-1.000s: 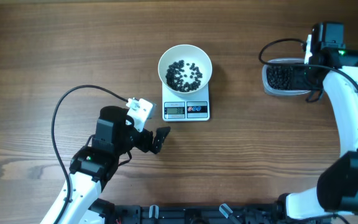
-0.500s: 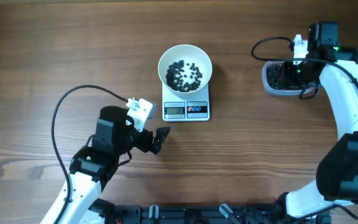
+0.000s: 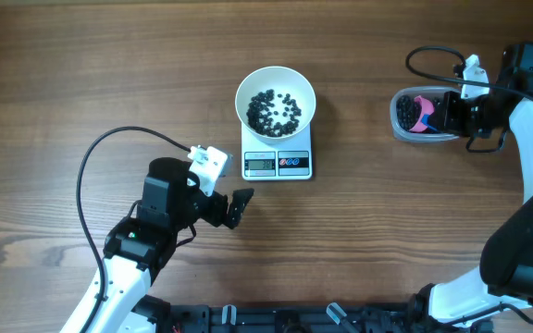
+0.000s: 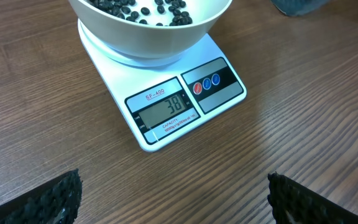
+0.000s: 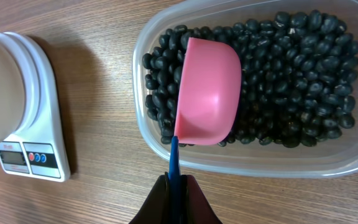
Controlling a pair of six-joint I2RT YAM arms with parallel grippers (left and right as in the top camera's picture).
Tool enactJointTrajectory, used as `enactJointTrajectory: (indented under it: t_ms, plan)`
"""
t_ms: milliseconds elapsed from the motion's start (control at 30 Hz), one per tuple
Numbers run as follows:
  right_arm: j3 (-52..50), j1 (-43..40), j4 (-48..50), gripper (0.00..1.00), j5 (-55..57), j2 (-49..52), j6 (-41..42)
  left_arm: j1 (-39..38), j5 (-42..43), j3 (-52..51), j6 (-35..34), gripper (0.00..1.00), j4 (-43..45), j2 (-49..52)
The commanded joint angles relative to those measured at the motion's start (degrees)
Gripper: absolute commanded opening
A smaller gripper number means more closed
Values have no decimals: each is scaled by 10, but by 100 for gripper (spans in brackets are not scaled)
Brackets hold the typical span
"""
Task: Scoop item into bowl and weigh 150g on scale
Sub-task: 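Move the scoop over the bowl and pour the beans in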
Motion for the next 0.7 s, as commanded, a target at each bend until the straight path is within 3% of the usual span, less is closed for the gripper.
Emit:
enactJointTrajectory:
  t_ms: [0,233,400,667]
  plan:
    - [0,2,-2,4,-47,22,3,-1,-2,12,7,100,2,0]
    - [0,-16,-5,4,-50,43,4,-1,-2,12,7,100,2,0]
    - [0,-95,-17,4,-169,43,-43,-1,-2,12,7,100,2,0]
    - [0,-179,-42,4,-253,43,-94,-1,-2,12,7,100,2,0]
